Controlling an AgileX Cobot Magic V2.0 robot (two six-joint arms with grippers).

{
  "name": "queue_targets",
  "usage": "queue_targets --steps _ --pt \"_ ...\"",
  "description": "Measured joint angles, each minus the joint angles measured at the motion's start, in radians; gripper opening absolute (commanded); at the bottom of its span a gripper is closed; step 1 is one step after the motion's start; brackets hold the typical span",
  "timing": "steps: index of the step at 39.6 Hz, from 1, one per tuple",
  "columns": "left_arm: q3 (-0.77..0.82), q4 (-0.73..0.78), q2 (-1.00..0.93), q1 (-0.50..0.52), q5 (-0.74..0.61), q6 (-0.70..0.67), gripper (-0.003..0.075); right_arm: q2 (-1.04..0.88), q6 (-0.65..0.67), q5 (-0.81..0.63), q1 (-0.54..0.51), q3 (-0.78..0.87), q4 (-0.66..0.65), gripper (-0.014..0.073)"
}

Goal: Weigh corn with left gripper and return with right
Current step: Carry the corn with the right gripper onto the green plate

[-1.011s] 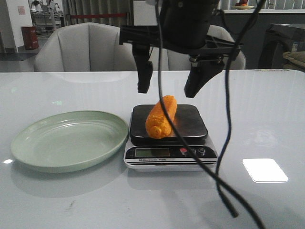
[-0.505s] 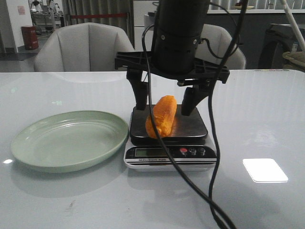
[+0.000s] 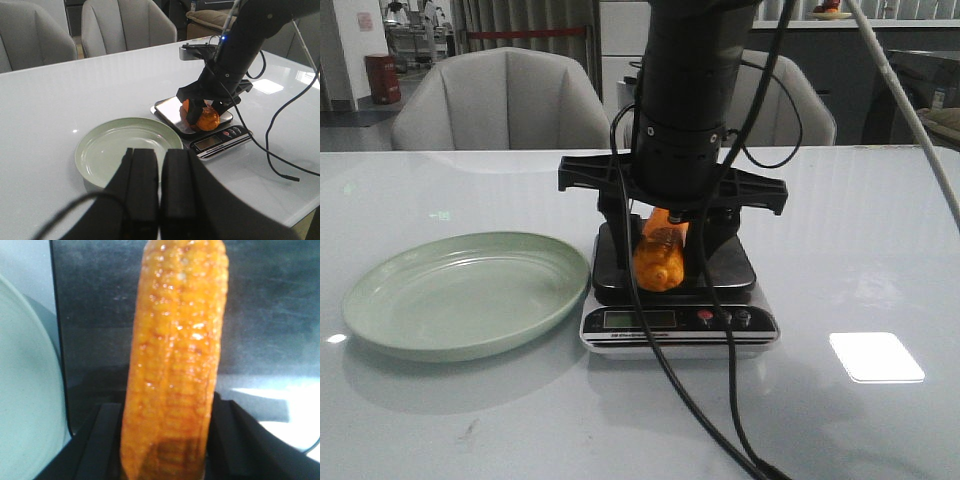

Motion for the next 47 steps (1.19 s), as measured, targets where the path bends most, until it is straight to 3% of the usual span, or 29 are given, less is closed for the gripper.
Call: queue_targets --steps 13,27,36,39,47 --pt "0.0 0.0 0.0 0.0 0.0 0.0 0.0113 -0.026 0.0 -0.026 0.067 0.0 0.061 0.0253" --pt "0.0 0.0 0.0 0.0 0.0 0.0 0.0113 -0.026 -0.008 -0.307 0.161 0.0 0.073 0.0253" --pt "0.0 0.0 0.0 0.0 0.0 0.0 0.0113 0.011 -0.011 -0.35 0.161 0.0 0.103 0.026" --pt "0.0 0.0 0.0 0.0 0.0 0.0 0.0113 0.034 -0.011 -0.368 0.166 0.0 0.114 0.0309" --pt "0.0 0.0 0.0 0.0 0.0 0.0 0.0113 0.076 -0.011 -0.407 0.176 0.0 0.122 0.059"
